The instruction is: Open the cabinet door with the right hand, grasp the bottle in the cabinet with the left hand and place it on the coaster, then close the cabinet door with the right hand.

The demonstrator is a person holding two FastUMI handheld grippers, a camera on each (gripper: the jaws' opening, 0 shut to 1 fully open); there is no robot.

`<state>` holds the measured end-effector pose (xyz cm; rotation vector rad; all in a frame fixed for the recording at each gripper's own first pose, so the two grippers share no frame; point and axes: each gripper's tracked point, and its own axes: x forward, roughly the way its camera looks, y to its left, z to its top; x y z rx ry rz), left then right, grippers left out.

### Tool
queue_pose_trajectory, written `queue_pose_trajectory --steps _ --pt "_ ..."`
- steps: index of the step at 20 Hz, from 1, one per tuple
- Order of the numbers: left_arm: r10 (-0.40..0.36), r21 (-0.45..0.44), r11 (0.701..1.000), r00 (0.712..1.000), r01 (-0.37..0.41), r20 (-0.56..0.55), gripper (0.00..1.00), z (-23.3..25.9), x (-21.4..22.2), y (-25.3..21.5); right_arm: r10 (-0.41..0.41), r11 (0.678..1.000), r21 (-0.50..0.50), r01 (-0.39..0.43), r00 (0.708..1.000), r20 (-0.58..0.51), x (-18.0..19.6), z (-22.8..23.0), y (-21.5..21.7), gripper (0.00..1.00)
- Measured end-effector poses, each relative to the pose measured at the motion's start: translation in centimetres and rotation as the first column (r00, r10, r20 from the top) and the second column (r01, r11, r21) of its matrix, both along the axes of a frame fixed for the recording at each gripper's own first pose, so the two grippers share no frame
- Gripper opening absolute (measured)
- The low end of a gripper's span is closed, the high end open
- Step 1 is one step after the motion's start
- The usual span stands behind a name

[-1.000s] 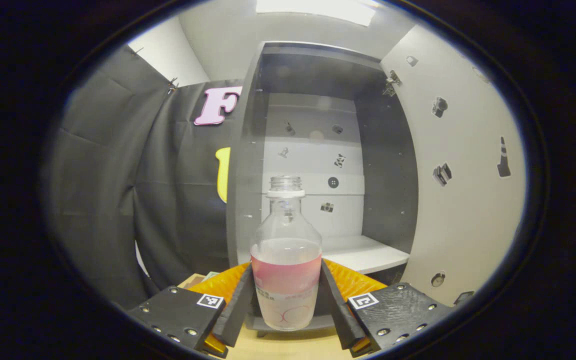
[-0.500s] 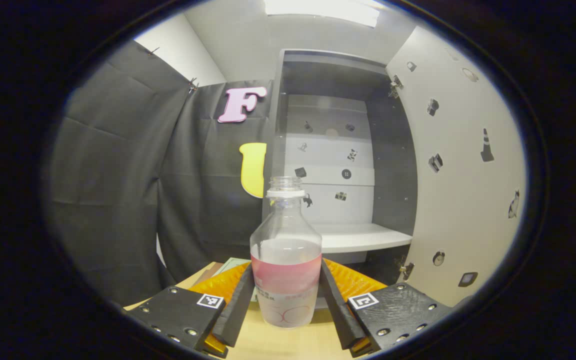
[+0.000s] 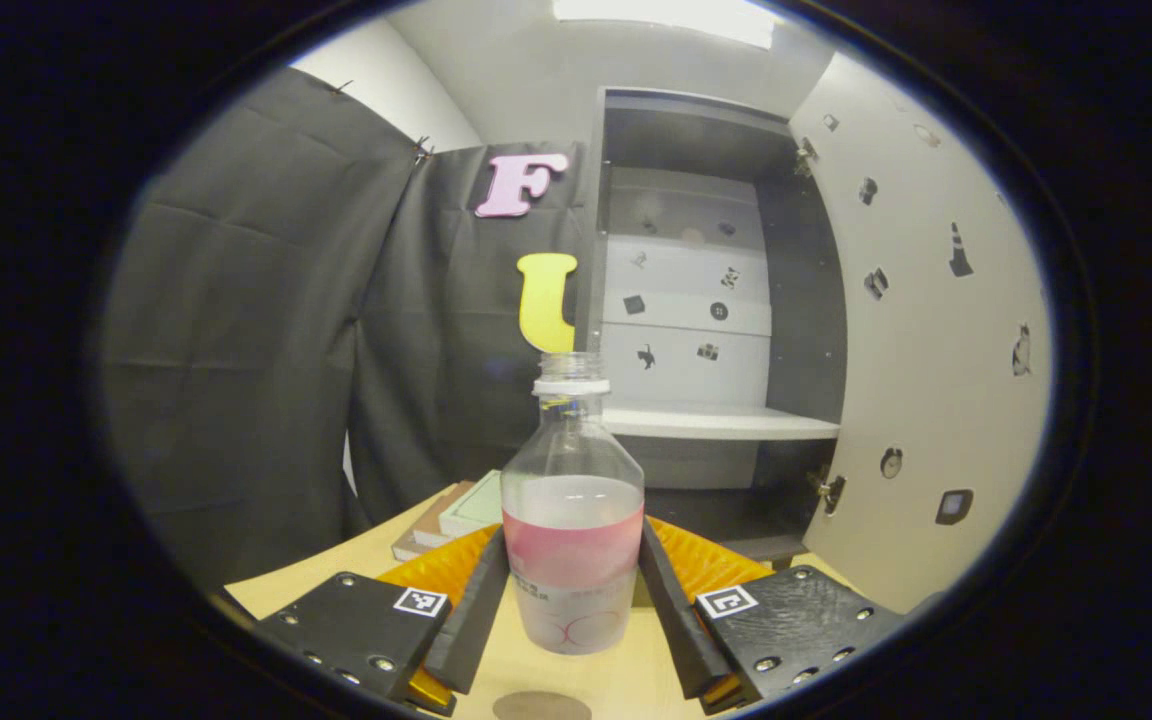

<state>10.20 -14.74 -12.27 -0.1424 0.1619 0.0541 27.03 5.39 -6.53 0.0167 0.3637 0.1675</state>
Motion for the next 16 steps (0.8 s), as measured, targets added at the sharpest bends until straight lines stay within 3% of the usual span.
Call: queue_pose_trajectory --steps 16 --pt "0.076 -0.024 0.996 0.975 -0.082 -0.208 0.75 -14.0 -4.6 1.0 0.018 0.999 -0.043 -0.020 0.999 -0.051 -0.5 -2.5 0.0 0.98"
